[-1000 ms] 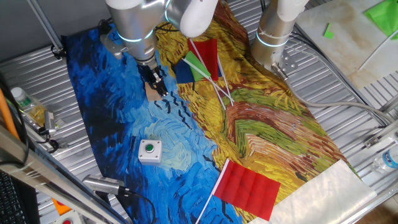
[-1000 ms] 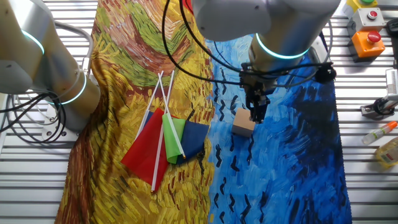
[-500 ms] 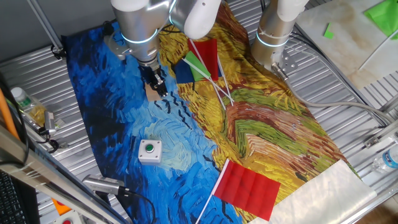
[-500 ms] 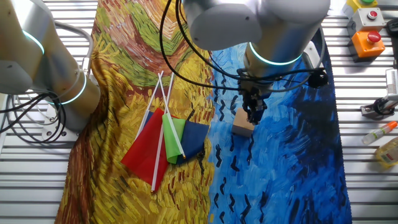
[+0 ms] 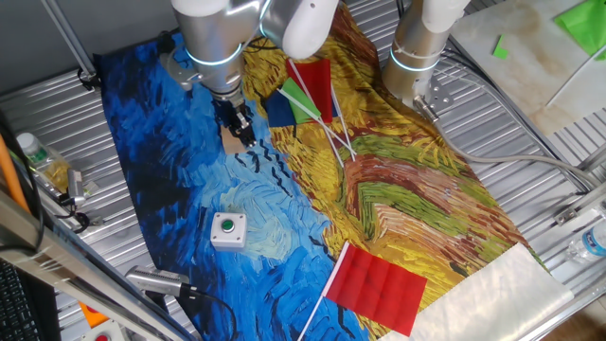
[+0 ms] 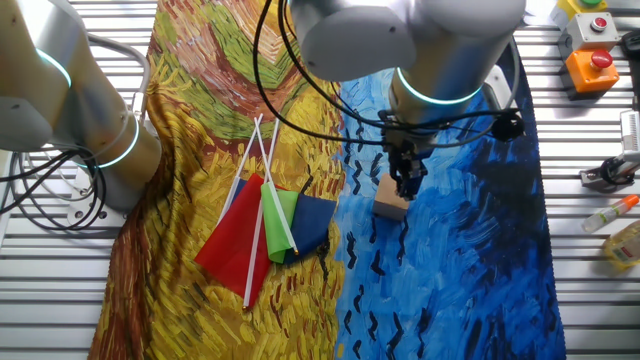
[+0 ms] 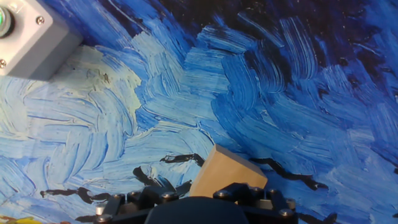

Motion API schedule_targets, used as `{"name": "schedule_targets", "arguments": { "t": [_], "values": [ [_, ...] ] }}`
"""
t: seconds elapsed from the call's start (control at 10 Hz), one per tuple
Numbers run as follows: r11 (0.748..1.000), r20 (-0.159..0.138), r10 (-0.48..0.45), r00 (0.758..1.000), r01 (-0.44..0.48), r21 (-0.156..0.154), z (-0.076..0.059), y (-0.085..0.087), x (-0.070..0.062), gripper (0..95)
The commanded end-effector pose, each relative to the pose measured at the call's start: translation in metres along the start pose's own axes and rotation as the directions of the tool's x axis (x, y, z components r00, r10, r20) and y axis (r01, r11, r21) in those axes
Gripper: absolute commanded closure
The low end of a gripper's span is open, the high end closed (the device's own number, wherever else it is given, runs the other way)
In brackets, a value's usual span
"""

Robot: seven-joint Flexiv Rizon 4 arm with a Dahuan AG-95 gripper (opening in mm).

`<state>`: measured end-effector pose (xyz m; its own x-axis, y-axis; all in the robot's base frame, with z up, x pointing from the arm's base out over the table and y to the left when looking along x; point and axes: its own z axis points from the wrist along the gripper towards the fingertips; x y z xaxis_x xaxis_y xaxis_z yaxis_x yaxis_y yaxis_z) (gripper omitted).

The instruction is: Pick up the small block on the left and move it to the right

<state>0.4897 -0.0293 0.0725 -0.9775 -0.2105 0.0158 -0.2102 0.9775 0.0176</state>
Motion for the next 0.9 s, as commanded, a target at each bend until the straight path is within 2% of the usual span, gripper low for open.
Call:
{"name": "schedule_targets", "arguments": {
  "t": [0.1,0.3,0.7,0.9],
  "values": [
    [1.000,0.005,-0.004,1.000,0.003,0.005,0.003,-0.002,0.000,19.0],
    [1.000,0.012,-0.009,1.000,0.008,0.018,0.006,-0.006,0.002,19.0],
    [0.992,0.025,-0.076,0.997,0.073,0.104,0.013,-0.017,0.007,19.0],
    [0.991,0.035,-0.081,0.996,0.076,0.110,0.017,-0.018,0.007,19.0]
  ]
}}
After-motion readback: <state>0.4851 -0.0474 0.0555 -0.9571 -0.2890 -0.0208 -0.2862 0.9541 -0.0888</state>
